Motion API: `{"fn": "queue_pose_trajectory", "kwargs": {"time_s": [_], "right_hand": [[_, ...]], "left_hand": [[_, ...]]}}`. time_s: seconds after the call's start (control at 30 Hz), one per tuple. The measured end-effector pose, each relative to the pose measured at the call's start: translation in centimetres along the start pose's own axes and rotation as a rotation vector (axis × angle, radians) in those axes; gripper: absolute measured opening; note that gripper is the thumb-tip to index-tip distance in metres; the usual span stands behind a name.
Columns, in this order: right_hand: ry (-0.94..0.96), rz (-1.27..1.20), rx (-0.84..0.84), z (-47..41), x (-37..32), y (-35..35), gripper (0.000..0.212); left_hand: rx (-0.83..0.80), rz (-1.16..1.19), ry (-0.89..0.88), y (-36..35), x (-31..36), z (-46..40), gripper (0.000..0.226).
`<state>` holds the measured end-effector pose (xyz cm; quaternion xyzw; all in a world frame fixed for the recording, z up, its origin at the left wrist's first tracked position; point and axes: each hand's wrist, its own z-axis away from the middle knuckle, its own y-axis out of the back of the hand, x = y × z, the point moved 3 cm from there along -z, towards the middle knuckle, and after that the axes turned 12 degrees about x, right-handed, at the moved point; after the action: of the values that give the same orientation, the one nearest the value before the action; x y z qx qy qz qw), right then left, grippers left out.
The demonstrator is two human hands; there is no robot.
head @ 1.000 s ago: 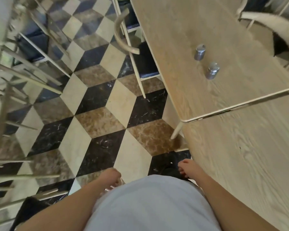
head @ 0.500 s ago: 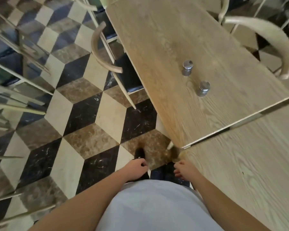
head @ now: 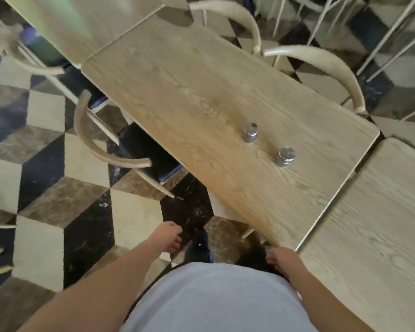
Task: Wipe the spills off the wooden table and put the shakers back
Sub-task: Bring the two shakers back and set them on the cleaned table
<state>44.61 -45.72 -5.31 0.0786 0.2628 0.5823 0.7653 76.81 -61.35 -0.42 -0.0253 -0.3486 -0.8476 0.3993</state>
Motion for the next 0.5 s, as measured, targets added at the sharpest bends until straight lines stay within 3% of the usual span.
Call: {"fn": "queue_pose_trajectory", "kwargs": {"time_s": [0.23,0.43,0.5], "right_hand": [[0.072,-0.201,0.054,3.3,-4.6,-0.2,0.009],[0.079,-0.217,0.068,0.0,-9.2,0.6,0.007],[0.112,-0.239,0.14,-2.2,-11.4,1.1,0.023]], "left_hand": [[-0.077,-0.133,-0.05,1.1,3.9,-4.3,0.012],[-0.184,-0.256,-0.193,-1.0,11.3,-4.8,0.014],[-0.218,-0.182,-0.187,-1.3,14.6,-4.9,0.018]]}}
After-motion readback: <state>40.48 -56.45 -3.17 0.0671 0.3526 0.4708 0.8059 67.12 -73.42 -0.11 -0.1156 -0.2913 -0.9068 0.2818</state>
